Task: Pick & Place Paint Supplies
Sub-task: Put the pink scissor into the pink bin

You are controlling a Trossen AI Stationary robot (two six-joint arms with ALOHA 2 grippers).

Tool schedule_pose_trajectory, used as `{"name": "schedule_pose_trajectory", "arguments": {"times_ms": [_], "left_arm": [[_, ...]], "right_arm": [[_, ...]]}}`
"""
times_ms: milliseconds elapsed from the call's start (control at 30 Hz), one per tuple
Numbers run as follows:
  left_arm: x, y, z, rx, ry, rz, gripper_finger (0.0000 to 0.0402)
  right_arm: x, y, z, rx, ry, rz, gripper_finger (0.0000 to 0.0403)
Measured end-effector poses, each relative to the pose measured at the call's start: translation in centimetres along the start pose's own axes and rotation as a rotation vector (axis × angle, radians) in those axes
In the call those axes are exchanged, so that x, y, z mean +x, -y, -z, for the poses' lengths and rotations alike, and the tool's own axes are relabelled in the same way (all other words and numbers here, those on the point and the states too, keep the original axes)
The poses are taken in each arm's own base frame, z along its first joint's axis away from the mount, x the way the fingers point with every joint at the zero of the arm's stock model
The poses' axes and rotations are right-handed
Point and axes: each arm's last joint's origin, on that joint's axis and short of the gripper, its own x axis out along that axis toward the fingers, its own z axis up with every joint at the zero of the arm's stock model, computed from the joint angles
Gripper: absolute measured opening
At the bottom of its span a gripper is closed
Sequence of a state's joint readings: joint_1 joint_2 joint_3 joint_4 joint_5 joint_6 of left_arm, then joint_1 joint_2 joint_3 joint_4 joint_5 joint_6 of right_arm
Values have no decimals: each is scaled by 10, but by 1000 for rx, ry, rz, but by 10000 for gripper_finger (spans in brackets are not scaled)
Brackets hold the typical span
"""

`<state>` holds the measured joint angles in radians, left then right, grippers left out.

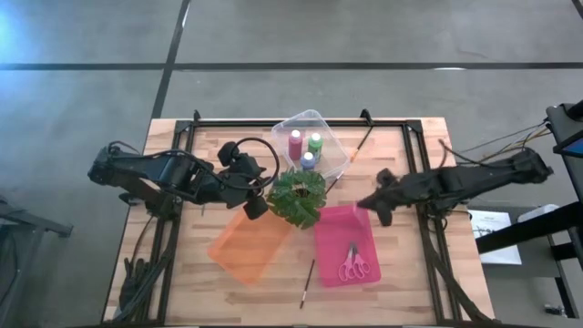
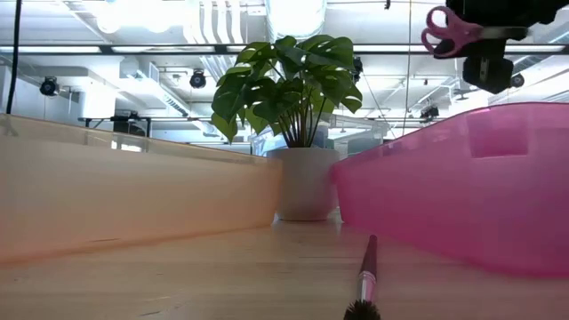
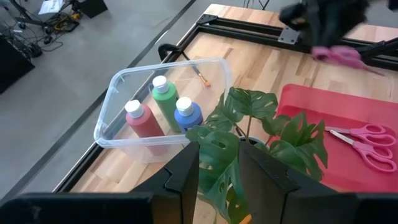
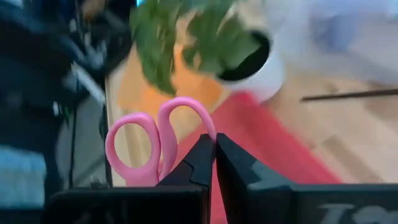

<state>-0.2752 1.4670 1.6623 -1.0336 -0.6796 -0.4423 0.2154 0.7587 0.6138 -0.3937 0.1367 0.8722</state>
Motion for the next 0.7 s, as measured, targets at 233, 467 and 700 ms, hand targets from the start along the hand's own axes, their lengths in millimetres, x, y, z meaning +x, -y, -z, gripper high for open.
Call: {"name": "schedule_pose_trajectory", "arguments": {"times_ms": [233,467,700], "left_arm": [[1,-1,-1,-15,4,-11,118],[1,-1,-1,-39,6,-11,118],[1,-1,-1,-49,6,-11,118]], "right_arm": [[42,-27,1,-183,-230,35,8],[82,-35,3,-311,-339,97,8],[97,-30,11,-323,-391,131,8]]}}
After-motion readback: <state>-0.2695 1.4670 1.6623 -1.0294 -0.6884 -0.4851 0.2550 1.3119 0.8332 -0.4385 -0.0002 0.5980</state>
